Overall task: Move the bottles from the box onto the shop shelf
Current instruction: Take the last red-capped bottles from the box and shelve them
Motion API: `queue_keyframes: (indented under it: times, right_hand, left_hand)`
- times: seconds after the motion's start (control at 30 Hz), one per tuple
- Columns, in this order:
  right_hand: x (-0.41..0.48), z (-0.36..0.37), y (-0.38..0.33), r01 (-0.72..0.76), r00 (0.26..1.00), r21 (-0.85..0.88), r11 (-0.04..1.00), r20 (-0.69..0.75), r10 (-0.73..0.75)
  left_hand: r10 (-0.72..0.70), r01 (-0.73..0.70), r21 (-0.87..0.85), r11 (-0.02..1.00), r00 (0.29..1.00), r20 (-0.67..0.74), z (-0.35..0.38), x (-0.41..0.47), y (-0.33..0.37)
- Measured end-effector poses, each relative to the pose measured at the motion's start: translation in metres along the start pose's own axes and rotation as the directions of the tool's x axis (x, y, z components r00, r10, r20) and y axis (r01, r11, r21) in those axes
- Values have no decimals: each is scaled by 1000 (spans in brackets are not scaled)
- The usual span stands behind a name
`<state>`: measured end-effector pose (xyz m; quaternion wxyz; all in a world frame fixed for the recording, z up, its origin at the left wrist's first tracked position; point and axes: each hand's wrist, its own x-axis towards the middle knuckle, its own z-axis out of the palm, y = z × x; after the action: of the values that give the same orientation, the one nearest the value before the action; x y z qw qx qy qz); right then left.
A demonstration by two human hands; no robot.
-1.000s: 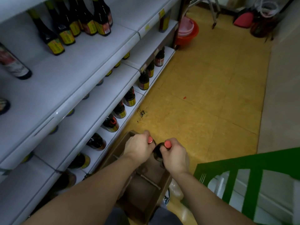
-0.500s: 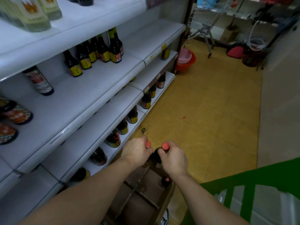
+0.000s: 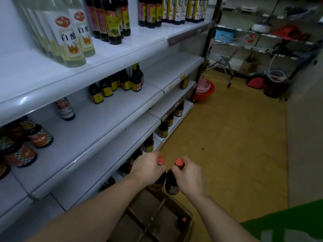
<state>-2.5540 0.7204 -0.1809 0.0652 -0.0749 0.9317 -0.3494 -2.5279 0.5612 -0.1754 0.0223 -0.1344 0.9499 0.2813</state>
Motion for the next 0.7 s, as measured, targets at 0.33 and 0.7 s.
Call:
queue_keyframes:
  times: [0.33, 0.7]
  right_hand:
    - [6, -20, -36, 106, 994, -20, 994, -30, -107]
    - [15, -45, -97, 231, 971, -5, 973, -57, -231]
  left_hand:
    - [-10, 11, 22, 1000, 997, -76, -48, -1, 6]
    - [-39, 34, -29, 999, 980, -195, -112, -9, 13]
